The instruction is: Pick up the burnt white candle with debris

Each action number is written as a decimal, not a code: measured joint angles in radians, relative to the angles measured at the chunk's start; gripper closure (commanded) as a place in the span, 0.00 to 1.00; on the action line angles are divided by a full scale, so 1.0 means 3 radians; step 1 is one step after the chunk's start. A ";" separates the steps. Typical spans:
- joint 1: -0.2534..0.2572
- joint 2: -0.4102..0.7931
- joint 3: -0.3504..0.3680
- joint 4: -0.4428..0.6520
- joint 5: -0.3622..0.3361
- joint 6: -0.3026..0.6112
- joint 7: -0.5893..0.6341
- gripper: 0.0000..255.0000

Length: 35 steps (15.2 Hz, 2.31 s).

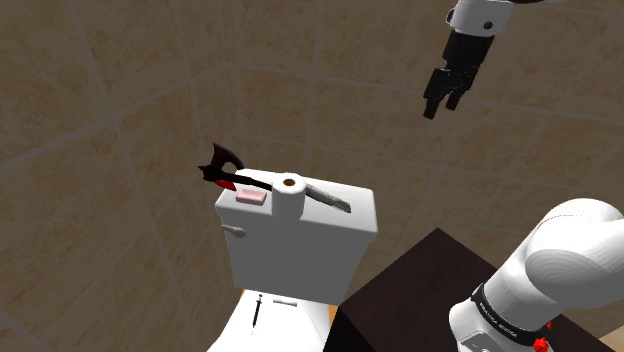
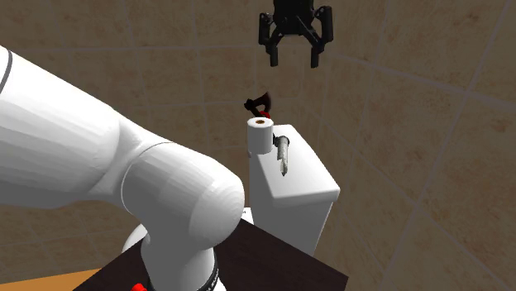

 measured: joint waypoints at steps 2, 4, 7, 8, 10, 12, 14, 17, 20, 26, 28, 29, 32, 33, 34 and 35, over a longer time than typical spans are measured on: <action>0.0009 0.0022 -0.0005 -0.0037 0.0000 0.0060 -0.0014 0.00; 0.0039 0.0101 -0.0018 -0.0103 0.0004 0.0218 -0.0062 0.00; 0.0096 0.0297 -0.0037 -0.0286 0.0016 0.0613 -0.0135 0.00; 0.0119 0.0355 -0.0033 -0.0331 0.0024 0.0725 -0.0153 0.00; 0.0167 0.0512 -0.0026 -0.0406 0.0043 0.0969 -0.0187 0.00; 0.0205 0.0679 -0.0036 -0.0440 0.0053 0.1189 -0.0250 0.00; 0.0246 0.0862 -0.0040 -0.0499 0.0067 0.1444 -0.0306 0.00; 0.0315 0.1160 -0.0027 -0.0536 0.0096 0.1800 -0.0375 0.00; 0.0365 0.1466 -0.0037 -0.0526 0.0123 0.2122 -0.0486 0.00; 0.0471 0.2172 -0.0008 -0.0369 0.0203 0.2717 -0.0690 0.00; 0.0505 0.2411 0.0018 -0.0292 0.0232 0.2893 -0.0749 0.00; 0.0522 0.2553 0.0033 -0.0220 0.0245 0.2970 -0.0777 0.00; 0.0546 0.2856 0.0065 -0.0122 0.0277 0.3192 -0.0866 0.00; 0.0554 0.2909 0.0072 -0.0122 0.0278 0.3247 -0.0861 0.00; 0.0557 0.2961 0.0076 -0.0112 0.0278 0.3290 -0.0863 0.00; 0.0558 0.3016 0.0078 -0.0100 0.0280 0.3333 -0.0863 0.00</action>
